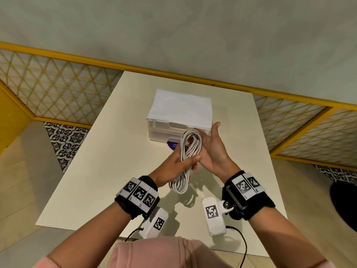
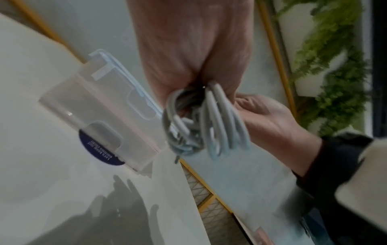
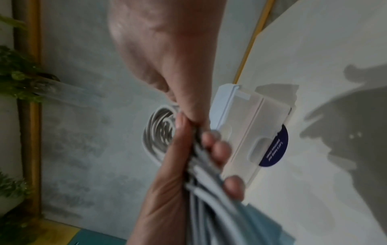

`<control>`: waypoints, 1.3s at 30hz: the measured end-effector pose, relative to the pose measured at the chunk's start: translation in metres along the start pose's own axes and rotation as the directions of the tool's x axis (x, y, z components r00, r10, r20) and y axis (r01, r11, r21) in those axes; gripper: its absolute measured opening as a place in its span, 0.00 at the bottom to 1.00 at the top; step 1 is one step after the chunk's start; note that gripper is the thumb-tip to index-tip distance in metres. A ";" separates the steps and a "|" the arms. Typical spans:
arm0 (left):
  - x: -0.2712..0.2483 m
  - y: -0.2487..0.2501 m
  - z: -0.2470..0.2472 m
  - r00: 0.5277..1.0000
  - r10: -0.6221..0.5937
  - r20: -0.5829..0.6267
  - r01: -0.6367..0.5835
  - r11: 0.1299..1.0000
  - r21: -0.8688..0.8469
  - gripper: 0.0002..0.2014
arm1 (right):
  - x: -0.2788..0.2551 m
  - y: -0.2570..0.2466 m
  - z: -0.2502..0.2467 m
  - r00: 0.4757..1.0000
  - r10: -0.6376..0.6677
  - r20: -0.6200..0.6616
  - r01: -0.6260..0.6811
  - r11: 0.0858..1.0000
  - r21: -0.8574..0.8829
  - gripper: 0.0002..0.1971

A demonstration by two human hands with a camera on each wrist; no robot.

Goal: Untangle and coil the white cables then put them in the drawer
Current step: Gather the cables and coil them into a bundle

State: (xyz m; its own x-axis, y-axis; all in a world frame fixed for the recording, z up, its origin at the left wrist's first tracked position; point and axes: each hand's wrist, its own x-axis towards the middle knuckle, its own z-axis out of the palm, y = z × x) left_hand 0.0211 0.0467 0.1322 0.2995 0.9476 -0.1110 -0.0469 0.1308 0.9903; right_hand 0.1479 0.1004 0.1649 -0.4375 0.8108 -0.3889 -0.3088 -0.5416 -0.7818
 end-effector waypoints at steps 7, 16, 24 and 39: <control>-0.006 0.008 -0.009 0.973 -0.147 0.177 0.170 0.977 -0.128 0.12 | -0.006 0.010 -0.015 0.984 0.036 0.173 0.016 0.958 -0.287 0.42; -0.002 0.015 -0.005 0.882 -0.275 0.382 0.334 0.938 -0.095 0.09 | -0.009 0.023 -0.015 0.985 -0.028 0.170 0.046 0.993 -0.106 0.20; -0.001 0.017 -0.001 0.961 -0.191 0.202 0.212 0.973 -0.088 0.16 | -0.003 0.021 -0.019 0.966 -0.028 0.257 0.054 0.994 -0.091 0.50; 0.008 0.005 -0.009 0.966 -0.259 0.017 0.257 0.945 -0.201 0.20 | -0.006 0.011 -0.005 0.979 0.124 0.161 0.051 0.619 -0.784 0.14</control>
State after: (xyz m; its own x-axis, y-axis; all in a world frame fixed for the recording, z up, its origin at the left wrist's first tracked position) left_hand 0.0151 0.0576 0.1352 0.3179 0.8762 -0.3622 -0.1590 0.4259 0.8907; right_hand 0.1514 0.0906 0.1557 -0.6027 0.6910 -0.3992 0.4484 -0.1205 -0.8857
